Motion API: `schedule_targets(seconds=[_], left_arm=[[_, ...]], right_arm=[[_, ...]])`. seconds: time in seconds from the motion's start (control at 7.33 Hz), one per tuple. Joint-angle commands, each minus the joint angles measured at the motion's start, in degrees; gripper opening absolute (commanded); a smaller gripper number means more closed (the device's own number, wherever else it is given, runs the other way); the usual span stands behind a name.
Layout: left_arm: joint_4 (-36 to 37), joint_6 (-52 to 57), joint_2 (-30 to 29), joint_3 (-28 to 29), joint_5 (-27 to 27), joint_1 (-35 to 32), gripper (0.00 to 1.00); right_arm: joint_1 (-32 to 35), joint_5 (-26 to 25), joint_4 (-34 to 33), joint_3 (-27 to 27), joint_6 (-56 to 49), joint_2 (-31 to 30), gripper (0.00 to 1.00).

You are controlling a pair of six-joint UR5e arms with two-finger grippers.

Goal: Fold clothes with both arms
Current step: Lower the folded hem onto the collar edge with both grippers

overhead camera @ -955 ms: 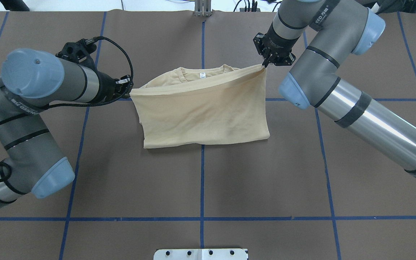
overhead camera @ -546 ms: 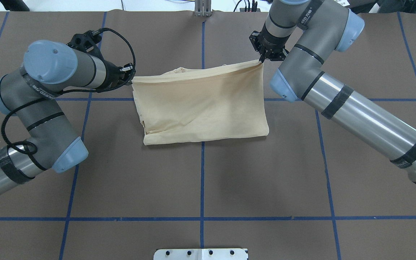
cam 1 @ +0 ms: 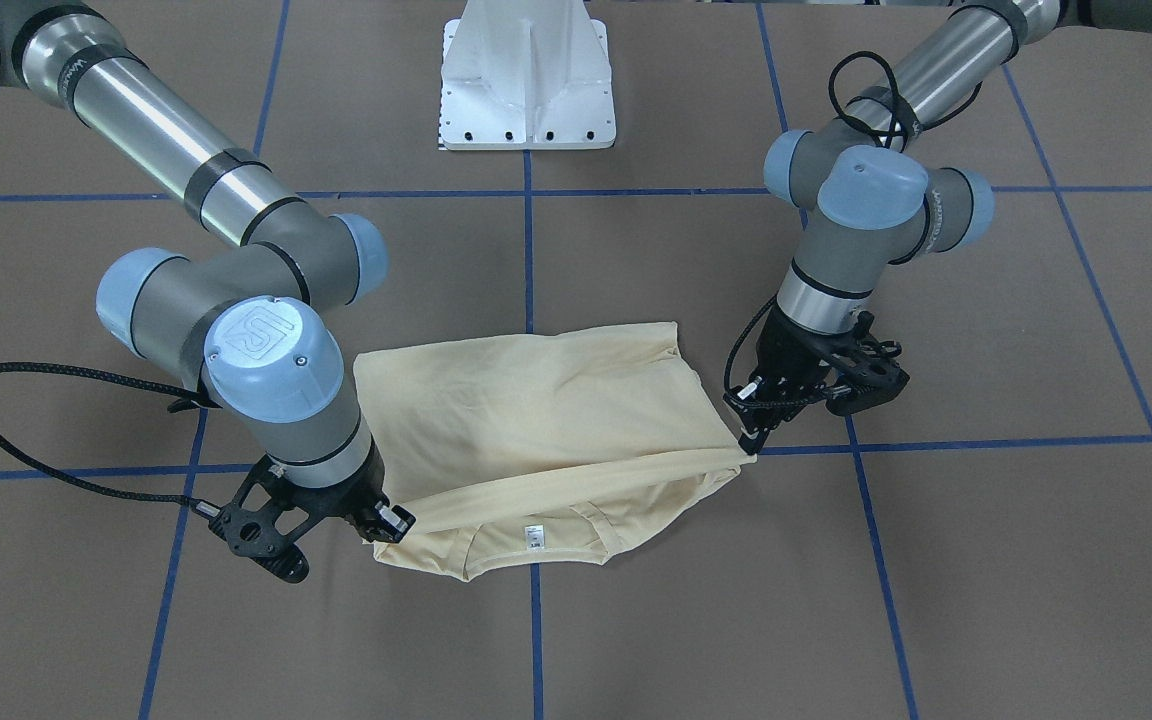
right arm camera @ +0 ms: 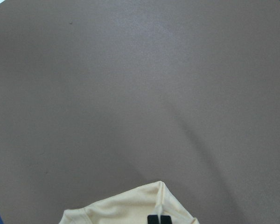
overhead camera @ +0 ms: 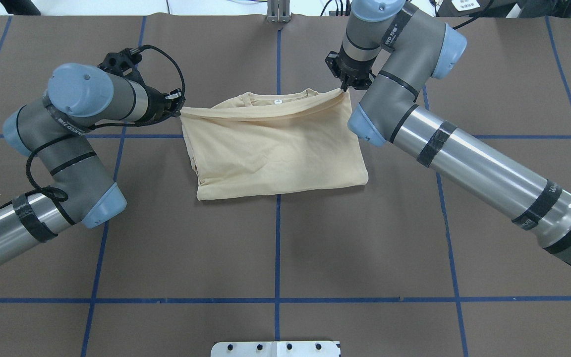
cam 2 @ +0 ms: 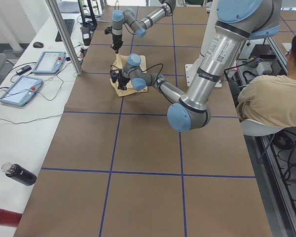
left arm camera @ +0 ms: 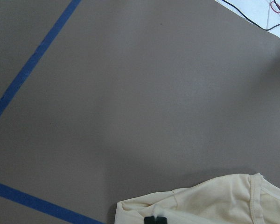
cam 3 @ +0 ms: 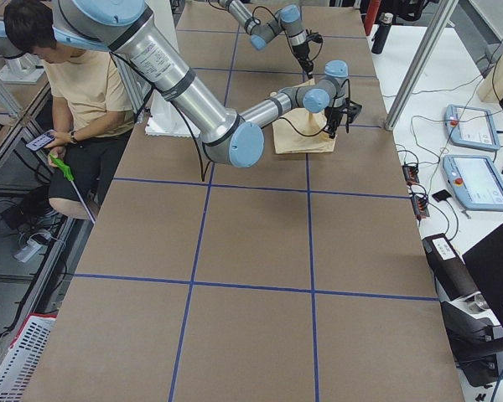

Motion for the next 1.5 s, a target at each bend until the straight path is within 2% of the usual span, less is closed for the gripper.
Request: schedule_targets(seconds=[0.0, 0.27, 0.41, 0.55, 0.68, 0.82, 1.09, 1.36], left_arm=[[-2.14, 0.03, -1.06, 3.29, 2.07, 0.0, 0.0], [-2.33, 0.03, -1.16, 3.75, 2.26, 0.0, 0.0], [-2.33, 0.03, -1.16, 3.75, 2.34, 0.0, 0.0], [-2.33, 0.03, -1.25, 3.75, 2.34, 0.0, 0.0], [-2.33, 0.03, -1.25, 3.75, 2.26, 0.0, 0.0], [-2.33, 0.03, -1.25, 3.75, 2.26, 0.0, 0.04], [-2.41, 0.03, -1.07, 3.75, 2.34, -0.09, 0.39], [-2.42, 0.12, -1.07, 3.57, 2.26, -0.53, 0.42]], right_arm=[[-0.26, -0.82, 1.24, -1.67, -0.03, 0.09, 0.0], [-0.35, -0.91, 1.24, -1.94, -0.03, 0.09, 0.0], [-0.43, -0.91, 1.24, -2.2, -0.03, 0.18, 0.12], [-0.35, -0.91, 1.24, -2.21, -0.03, 0.27, 0.48], [-0.43, -0.91, 1.33, -2.73, -0.03, 1.22, 0.66], [-0.43, -1.0, 1.25, -3.34, -0.03, 2.97, 0.77], [-0.17, -1.79, 1.33, -3.26, 0.05, 3.08, 0.91], [-0.08, -1.71, 1.24, -0.47, 0.93, 2.47, 0.92]])
